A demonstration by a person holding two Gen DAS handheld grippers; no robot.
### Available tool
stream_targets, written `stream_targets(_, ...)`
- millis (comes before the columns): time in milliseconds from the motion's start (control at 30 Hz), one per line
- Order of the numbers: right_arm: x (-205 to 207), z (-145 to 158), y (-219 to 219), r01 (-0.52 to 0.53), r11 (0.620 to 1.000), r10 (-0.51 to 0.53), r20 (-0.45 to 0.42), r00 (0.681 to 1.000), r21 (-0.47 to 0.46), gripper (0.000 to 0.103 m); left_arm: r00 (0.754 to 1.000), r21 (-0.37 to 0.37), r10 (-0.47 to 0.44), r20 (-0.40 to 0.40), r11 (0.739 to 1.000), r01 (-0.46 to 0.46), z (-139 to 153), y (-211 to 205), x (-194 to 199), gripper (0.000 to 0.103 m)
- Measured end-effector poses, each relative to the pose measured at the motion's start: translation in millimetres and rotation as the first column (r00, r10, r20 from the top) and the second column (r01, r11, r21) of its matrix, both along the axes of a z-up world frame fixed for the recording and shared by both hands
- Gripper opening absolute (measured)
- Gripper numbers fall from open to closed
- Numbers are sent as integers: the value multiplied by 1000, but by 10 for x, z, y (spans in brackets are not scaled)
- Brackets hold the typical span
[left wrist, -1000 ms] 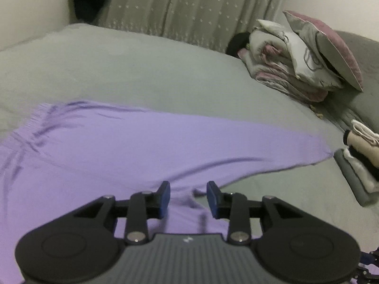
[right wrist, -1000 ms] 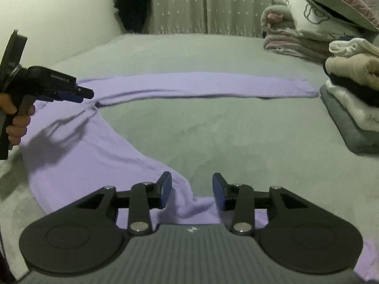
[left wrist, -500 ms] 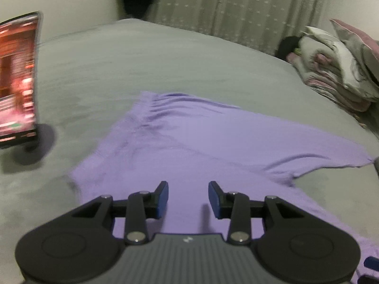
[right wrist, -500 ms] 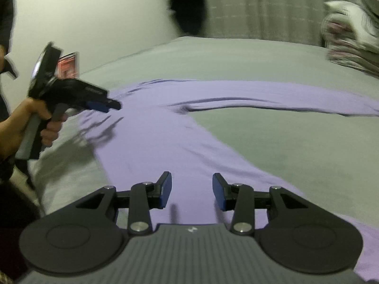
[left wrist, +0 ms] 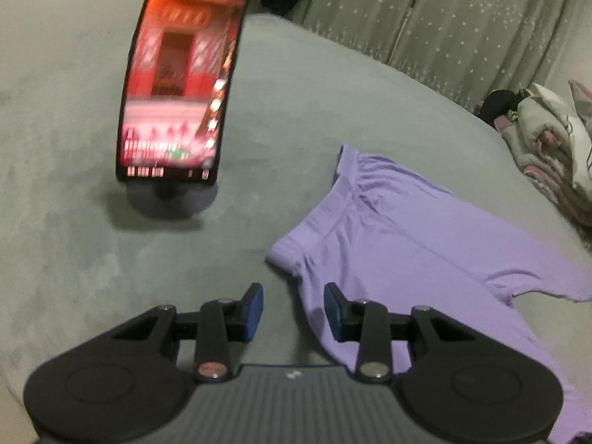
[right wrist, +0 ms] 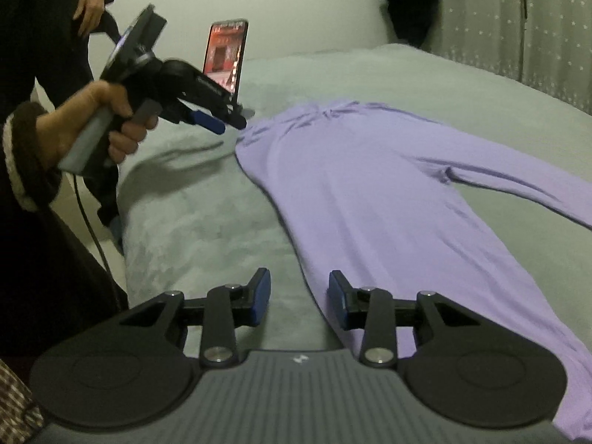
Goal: Fold clothes
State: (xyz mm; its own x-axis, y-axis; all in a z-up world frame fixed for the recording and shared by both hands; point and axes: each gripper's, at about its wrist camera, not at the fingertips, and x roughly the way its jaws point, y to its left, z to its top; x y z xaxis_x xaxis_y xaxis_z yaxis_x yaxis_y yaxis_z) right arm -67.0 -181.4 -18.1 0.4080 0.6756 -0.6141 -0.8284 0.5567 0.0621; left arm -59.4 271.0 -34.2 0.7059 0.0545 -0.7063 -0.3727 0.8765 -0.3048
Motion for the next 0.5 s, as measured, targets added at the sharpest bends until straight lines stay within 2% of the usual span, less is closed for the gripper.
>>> stream_targets(100,55,-60,45,-3,999,3,7,1000,-39,30,1000,-56,12,-22,998,-14,-110,69,44,35)
stream_targets(200,64,-72,53,1,998,1,28,1000,-61,20,1000,-41,4,-15,999,-5,-134,54,84,29)
stream_targets(233,73,-72,54,5,998,-3,34,999,-66,18,1000,-30,-6,-13,1000,6,-139,36,102,18)
stream_targets(267,81,-71,55,9,997,-7,39,999,-71,13,1000,-20,-19,-12,1000,19,-146,14,123,12)
stream_targets(300,89,-71,57,15,997,-12,44,999,-74,4,1000,-10,-26,-12,1000,26,-152,-5,142,0)
stream_targets(400,154,-50,58,14,998,-13,22,1000,-68,1,1000,16,7,18,1000,-8,-107,-13,129,0)
stream_targets(500,230,82,-69,3,999,-1,-63,998,36,1,998,62,40,43,997,-43,2,-17,64,0)
